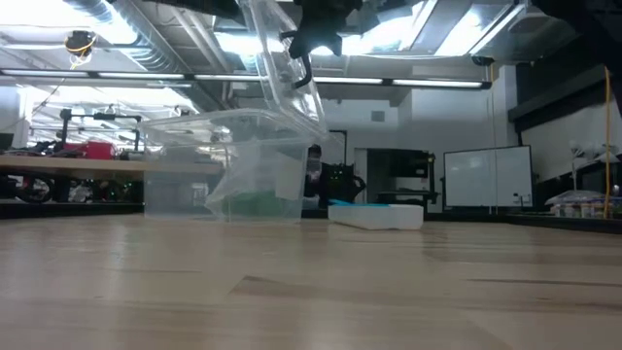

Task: Roll bandage
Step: Close the transparent bin

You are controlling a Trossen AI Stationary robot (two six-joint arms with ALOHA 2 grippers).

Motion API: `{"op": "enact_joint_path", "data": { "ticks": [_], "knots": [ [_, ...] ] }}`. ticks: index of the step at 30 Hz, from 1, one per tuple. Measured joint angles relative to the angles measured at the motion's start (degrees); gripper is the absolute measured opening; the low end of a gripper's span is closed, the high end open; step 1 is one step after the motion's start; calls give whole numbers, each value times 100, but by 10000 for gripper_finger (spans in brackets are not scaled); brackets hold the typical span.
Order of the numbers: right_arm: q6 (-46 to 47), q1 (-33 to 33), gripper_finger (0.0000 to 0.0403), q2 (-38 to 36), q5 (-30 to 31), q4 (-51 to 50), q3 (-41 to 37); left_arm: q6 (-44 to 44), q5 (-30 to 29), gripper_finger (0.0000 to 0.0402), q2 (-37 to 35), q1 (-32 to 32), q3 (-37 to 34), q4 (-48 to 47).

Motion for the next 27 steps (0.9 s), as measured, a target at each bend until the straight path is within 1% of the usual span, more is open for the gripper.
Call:
{"op": "enact_joint_path", "data": {
  "ticks": [8, 12, 16, 17, 18, 20, 23, 27],
  "knots": [
    [-68, 4, 37, 133, 40, -122, 0, -122, -1, 15, 0, 428, 0, -87],
    [-117, 4, 37, 188, -15, -335, -8, -907, -58, 10, -18, 671, 2, -591],
    [-226, 4, 37, 188, -39, -353, -92, -2073, -56, 3, -24, 990, 2, -1689],
    [-228, 4, 37, 188, -39, -379, -94, -2339, -17, 3, -25, 1094, -1, -1775],
    [-228, 4, 37, 188, -45, -409, -96, -2328, 13, 2, -71, 1211, -21, -1737],
    [-234, 4, 37, 188, -56, -425, -96, -1981, 90, 1, -204, 1453, -70, -1754],
    [-234, 4, 37, 188, -135, -499, -96, -1760, 127, 2, -536, 1835, -88, -1748],
    [-259, 4, 37, 188, -450, -609, -96, -1168, 140, 3, -1113, 2273, -90, -1750]
  ]
}}
